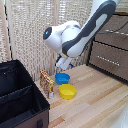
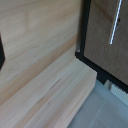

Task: Move your gripper towards the bottom drawer handle. Grasp the handle gently with your gripper. Apply gentle outward force to slide the bottom drawer open.

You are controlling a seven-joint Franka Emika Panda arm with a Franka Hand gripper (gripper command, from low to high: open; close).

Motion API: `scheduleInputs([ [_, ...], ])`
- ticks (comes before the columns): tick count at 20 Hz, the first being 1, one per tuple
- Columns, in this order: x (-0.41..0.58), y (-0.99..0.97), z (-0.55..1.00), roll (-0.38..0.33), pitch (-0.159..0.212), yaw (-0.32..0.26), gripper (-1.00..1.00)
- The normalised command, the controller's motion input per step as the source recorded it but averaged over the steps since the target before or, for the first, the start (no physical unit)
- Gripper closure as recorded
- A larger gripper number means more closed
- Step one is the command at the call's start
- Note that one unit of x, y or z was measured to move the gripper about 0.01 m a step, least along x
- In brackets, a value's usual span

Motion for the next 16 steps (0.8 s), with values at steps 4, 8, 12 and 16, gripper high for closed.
scheduleInputs([
  [4,0.006,-0.35,-0.19,-0.37,-0.037,0.069,-1.0],
  [8,0.055,-0.59,-0.2,-0.299,-0.012,0.046,-1.0],
  [12,0.144,-0.75,-0.15,-0.205,0.001,0.021,-1.0],
  [16,0.18,-0.79,-0.16,-0.166,0.003,0.031,-1.0],
])
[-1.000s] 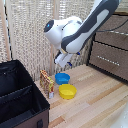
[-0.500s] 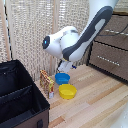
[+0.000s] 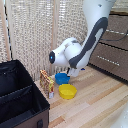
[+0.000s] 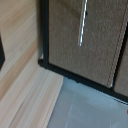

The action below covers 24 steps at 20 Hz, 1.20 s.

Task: Move your gripper towards the bottom drawer handle. Grasp the handle gently with your gripper. Apply gentle outward force to slide the bottom drawer open.

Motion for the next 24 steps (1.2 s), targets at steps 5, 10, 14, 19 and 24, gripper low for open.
scheduleInputs([
  [5,0.203,-0.76,-0.02,-0.105,0.0,0.064,-1.0],
  [10,0.102,-0.81,0.02,-0.07,0.0,0.046,-1.0],
  [14,0.045,-0.79,0.01,-0.079,0.0,0.056,-1.0],
  [19,0.0,-0.73,0.0,-0.066,0.0,0.085,-1.0],
  [24,0.072,-0.64,0.0,-0.006,0.007,0.061,1.0],
])
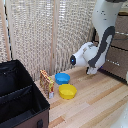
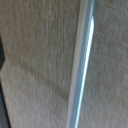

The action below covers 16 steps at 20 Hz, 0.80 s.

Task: Move your gripper towards the bottom drawer handle. Grasp the handle gently with your gripper. Apply gentle outward force to slide the bottom drawer open.

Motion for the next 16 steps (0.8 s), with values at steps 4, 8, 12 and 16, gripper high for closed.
scheduleInputs([
  [4,0.103,-0.17,0.0,0.004,0.003,-0.02,1.0],
  [8,0.075,0.0,0.0,0.0,0.003,-0.043,1.0],
  [12,0.009,0.0,0.03,0.0,0.002,-0.035,1.0],
  [16,0.061,0.15,0.04,0.0,0.008,-0.047,1.0],
])
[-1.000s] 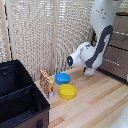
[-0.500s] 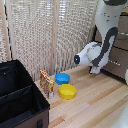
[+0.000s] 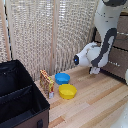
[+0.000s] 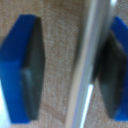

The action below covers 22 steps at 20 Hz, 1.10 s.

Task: Move your gripper towards the bottom drawer handle. Grasp the handle gently with your gripper. Apply gentle outward force to slide the bottom drawer open.

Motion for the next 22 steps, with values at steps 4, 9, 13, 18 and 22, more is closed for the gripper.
scheduleInputs([
  [4,0.274,0.49,0.0,0.0,0.0,-0.083,1.0],
  [9,0.277,0.81,0.0,0.0,-0.003,-0.09,1.0],
  [13,0.256,0.91,-0.02,0.0,0.0,-0.074,1.0],
  [18,0.257,0.9,-0.06,-0.003,0.0,-0.082,1.0],
  [22,0.381,0.56,-0.05,-0.007,0.01,-0.085,1.0],
])
